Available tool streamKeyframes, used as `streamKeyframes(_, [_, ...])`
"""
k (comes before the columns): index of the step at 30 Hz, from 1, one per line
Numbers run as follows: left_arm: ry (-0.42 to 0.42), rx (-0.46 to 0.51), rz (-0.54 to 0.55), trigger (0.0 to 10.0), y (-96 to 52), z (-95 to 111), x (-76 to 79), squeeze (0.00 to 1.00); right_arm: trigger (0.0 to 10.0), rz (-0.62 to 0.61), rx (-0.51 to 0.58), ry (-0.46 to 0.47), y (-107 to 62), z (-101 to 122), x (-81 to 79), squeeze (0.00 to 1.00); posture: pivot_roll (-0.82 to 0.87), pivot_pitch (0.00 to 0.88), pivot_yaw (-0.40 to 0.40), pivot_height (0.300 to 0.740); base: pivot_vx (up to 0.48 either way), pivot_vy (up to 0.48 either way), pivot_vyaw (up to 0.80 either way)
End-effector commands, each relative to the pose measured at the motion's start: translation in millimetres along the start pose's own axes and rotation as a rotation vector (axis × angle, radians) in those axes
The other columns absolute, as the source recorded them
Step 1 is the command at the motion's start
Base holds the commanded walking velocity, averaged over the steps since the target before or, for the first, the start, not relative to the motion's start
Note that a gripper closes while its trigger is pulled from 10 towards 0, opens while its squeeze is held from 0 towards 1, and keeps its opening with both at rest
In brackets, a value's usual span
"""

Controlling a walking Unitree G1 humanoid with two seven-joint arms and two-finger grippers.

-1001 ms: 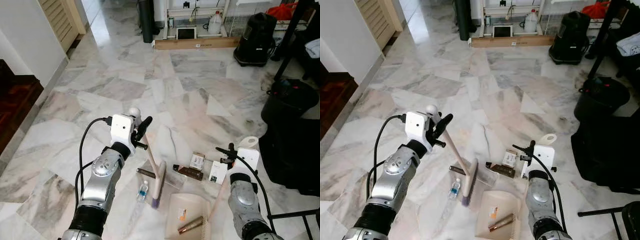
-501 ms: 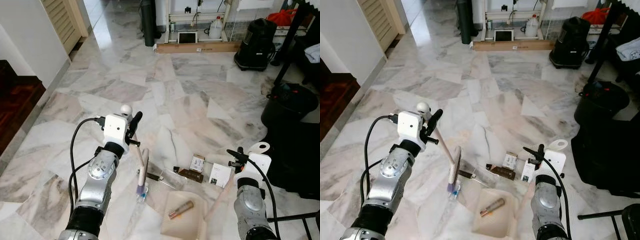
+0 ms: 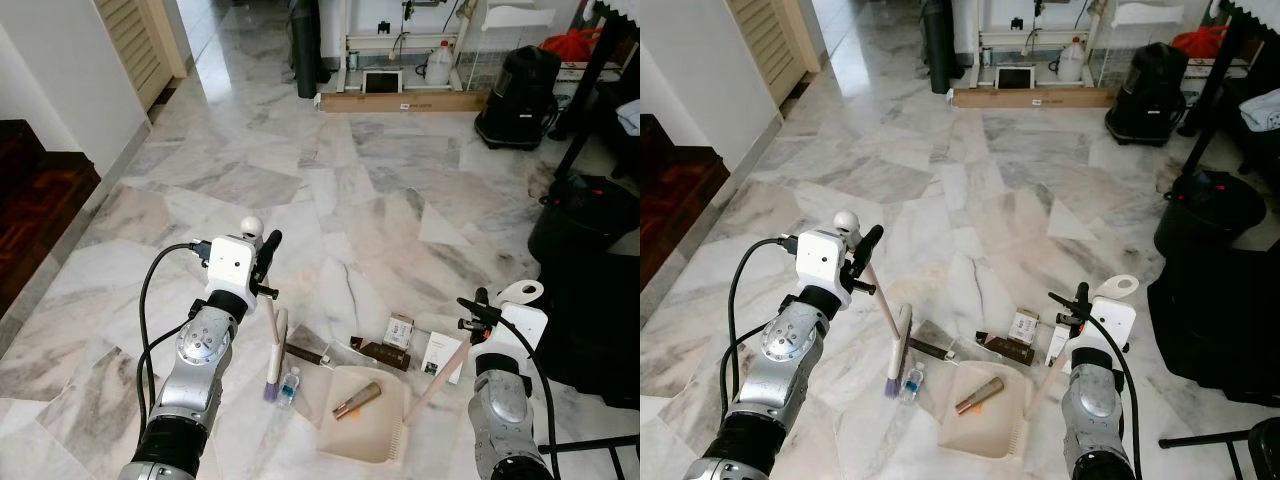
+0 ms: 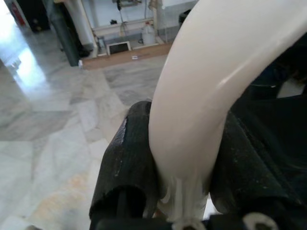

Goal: Sweep floor

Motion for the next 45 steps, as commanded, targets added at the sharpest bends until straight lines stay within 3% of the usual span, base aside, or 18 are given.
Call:
streamKeyframes(1, [0.016,0.038,0.013,10.0,-0.9,6,-4.5,0.0,10.0,0.018,0.077,0.049,4.4,14,-6.6,0.0,0.06,0.007,0.049,0.74,0.0,0.0,0.0])
streamKeyframes(10, [0.022,0.033,0.02,10.0,-1.5,4,-8.8,0.0,10.0,0.06,0.123,0.084,6.2,24,-17.1,0.0,0.06,0.005,0.052,0.74,0.0,0.0,0.0])
streamKeyframes(16, [0.029,0.034,0.039,10.0,-1.8,3,-9.3,0.0,10.0,0.112,0.165,0.048,6.4,32,-25.2,0.0,0.06,0.004,0.044,0.74,0.0,0.0,0.0])
streamKeyframes(22, [0.048,0.041,0.098,10.0,-10.3,2,-14.6,0.0,10.0,0.154,0.198,0.046,3.3,39,-33.2,0.0,0.06,0.005,0.036,0.74,0.0,0.0,0.0])
streamKeyframes(31, [0.043,0.026,0.095,10.0,-30.6,-7,-12.8,0.0,10.0,0.164,0.204,0.025,-3.5,41,-35.8,0.0,0.05,0.008,-0.002,0.74,0.0,0.0,0.0])
streamKeyframes(45, [-0.005,0.034,0.107,10.0,-29.1,-10,-1.1,0.0,10.0,0.171,0.198,-0.029,-4.1,47,-29.7,0.0,0.03,0.0,-0.022,0.74,0.0,0.0,0.0])
Point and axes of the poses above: a point about 5 cm out from each wrist's last joint towards the gripper, its own y axis pointing out of the wrist towards the gripper, its own z axis along the axis of the wrist's last joint, x = y × z, the point moved 1 cm from there along y, pointing out of the wrist towards the gripper, and after that the axes turned 1 degree about y, right-handed, at the moved point
